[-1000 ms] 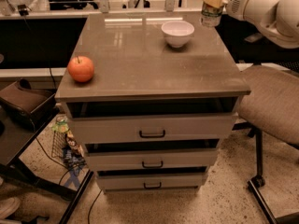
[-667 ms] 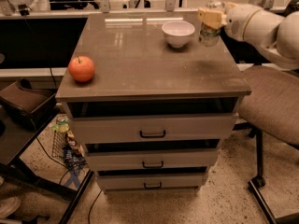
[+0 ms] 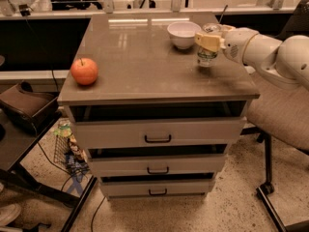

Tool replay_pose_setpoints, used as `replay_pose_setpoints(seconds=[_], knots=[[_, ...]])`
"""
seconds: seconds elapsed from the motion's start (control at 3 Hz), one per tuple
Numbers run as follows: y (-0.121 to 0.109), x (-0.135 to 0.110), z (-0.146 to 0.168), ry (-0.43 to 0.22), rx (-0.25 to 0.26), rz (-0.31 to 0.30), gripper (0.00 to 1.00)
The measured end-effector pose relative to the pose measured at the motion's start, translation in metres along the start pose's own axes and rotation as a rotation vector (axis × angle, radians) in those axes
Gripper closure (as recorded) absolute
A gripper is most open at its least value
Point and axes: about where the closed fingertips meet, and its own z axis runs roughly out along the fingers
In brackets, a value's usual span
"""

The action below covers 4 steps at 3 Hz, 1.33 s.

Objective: Pick 7up can from white bowl and place on counter

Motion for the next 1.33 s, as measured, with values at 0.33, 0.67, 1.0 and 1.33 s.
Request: replay_pose_setpoints(seconds=[0.33,0.67,1.0,1.33], knots=[[0.0007,-0.0015,0.0016,-0.001,0.000,0.001,0.75],[0.0030,-0.0016,0.0040,-0.001,-0.005,0.001,0.51],[0.0051,-0.0017,0.0061,-0.002,-0.009,0.002,0.28],[0.0072,-0.0018,0.0083,-0.002,-0.014,0.002,0.04]])
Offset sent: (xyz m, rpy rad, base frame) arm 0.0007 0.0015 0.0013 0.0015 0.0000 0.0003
